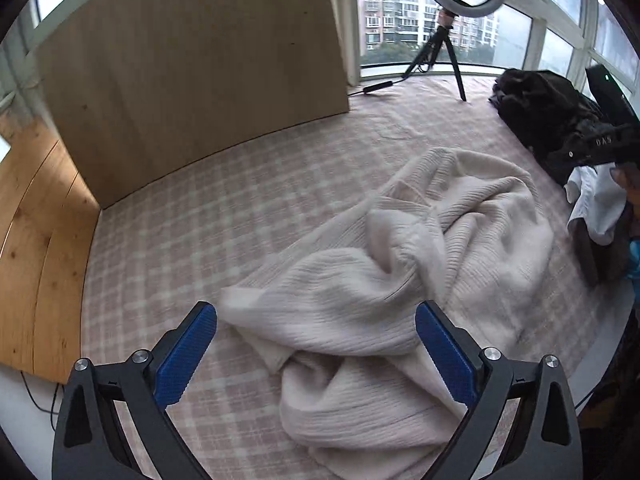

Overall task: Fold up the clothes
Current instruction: 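Lift the cream sweater out of the pile with the right gripper, then grasp the sweater edge with the left gripper while the right gripper holds another edge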

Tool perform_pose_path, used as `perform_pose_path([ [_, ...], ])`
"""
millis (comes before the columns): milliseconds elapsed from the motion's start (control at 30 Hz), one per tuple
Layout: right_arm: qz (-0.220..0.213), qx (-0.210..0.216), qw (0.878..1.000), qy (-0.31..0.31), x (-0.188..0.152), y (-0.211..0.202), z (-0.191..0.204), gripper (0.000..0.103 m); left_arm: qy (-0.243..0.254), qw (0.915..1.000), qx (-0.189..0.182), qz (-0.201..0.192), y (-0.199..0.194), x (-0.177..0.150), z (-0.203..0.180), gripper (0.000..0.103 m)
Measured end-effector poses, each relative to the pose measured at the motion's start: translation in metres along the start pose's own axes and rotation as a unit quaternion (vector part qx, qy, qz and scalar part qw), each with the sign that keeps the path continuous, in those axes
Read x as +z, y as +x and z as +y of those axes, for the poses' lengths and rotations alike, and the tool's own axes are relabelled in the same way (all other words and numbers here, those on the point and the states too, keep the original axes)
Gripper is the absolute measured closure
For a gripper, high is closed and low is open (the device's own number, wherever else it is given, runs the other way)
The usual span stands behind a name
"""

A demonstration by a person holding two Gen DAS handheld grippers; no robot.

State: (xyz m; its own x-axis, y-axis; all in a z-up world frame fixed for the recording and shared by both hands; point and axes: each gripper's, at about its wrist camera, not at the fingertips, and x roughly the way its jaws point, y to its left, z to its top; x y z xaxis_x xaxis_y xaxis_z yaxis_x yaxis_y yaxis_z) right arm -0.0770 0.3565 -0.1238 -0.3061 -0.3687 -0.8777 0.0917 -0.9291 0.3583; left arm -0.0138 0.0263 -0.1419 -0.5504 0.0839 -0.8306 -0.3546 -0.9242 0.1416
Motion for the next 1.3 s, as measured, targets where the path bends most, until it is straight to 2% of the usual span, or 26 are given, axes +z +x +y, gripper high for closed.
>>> perform_pose_path([
  [100, 0.002, 0.001, 1.0, -0.009, 0.004, 0.007, 0.002, 0.076, 0.033, 0.9994, 0.009, 0.002, 0.022, 0.018, -0.019, 0.003],
  [167, 0.002, 0.001, 1.0, -0.017, 0.006, 0.009, 0.005, 0.076, 0.046, 0.9986, -0.018, 0.017, 0.037, 0.023, -0.026, 0.005],
  [200, 0.002, -0.001, 1.0, -0.022, 0.008, 0.01, 0.006, 0.076, 0.049, 0.9976, -0.039, 0.028, 0.044, 0.025, -0.029, 0.012],
  [267, 0.0, -0.005, 0.999, -0.031, 0.012, 0.01, 0.009, 0.076, 0.049, 0.9964, -0.048, 0.049, 0.055, 0.025, -0.033, 0.044],
  [300, -0.002, -0.007, 0.999, -0.036, 0.015, 0.011, 0.012, 0.076, 0.042, 0.9963, -0.051, 0.056, 0.057, 0.023, -0.029, 0.077],
  [333, -0.002, -0.008, 0.999, -0.041, 0.018, 0.012, 0.015, 0.076, 0.033, 0.9961, -0.053, 0.062, 0.058, 0.02, -0.024, 0.094],
  [467, -0.001, -0.003, 0.998, -0.066, 0.027, 0.017, 0.03, 0.075, -0.046, 0.9933, -0.1, 0.034, 0.03, 0.011, 0.023, 0.095],
  [567, 0.005, 0.0, 0.995, -0.1, 0.034, 0.024, 0.047, 0.073, -0.095, 0.9927, -0.075, -0.002, -0.008, -0.008, 0.073, 0.096],
  [633, 0.006, 0.007, 0.99, -0.139, 0.038, 0.03, 0.063, 0.073, -0.108, 0.9928, -0.052, 0.009, -0.007, -0.023, 0.095, 0.096],
  [700, 0.005, 0.011, 0.981, -0.192, 0.042, 0.039, 0.085, 0.065, -0.119, 0.9922, -0.029, 0.023, -0.005, -0.038, 0.115, 0.096],
  [800, 0.007, 0.012, 0.961, -0.277, 0.048, 0.059, 0.121, 0.055, -0.124, 0.9906, -0.023, 0.053, 0.017, -0.05, 0.12, 0.096],
  [900, 0.019, 0.006, 0.937, -0.35, 0.054, 0.084, 0.151, 0.055, -0.122, 0.9904, -0.015, 0.064, 0.035, -0.053, 0.114, 0.096],
  [1033, 0.035, -0.036, 0.914, -0.403, 0.068, 0.119, 0.166, 0.055, -0.138, 0.9879, -0.023, 0.066, 0.041, -0.051, 0.118, 0.096],
  [1133, 0.06, -0.041, 0.901, -0.427, 0.076, 0.144, 0.167, 0.055, -0.145, 0.9865, -0.024, 0.072, 0.047, -0.047, 0.119, 0.094],
  [1233, 0.093, -0.013, 0.896, -0.433, 0.078, 0.162, 0.17, 0.055, -0.148, 0.9855, -0.02, 0.081, 0.05, -0.049, 0.121, 0.089],
  [1267, 0.101, -0.007, 0.894, -0.436, 0.077, 0.166, 0.171, 0.059, -0.149, 0.9851, -0.018, 0.085, 0.05, -0.05, 0.122, 0.087],
  [1300, 0.107, -0.002, 0.892, -0.439, 0.076, 0.168, 0.172, 0.085, -0.15, 0.9849, -0.014, 0.086, 0.052, -0.049, 0.124, 0.084],
])
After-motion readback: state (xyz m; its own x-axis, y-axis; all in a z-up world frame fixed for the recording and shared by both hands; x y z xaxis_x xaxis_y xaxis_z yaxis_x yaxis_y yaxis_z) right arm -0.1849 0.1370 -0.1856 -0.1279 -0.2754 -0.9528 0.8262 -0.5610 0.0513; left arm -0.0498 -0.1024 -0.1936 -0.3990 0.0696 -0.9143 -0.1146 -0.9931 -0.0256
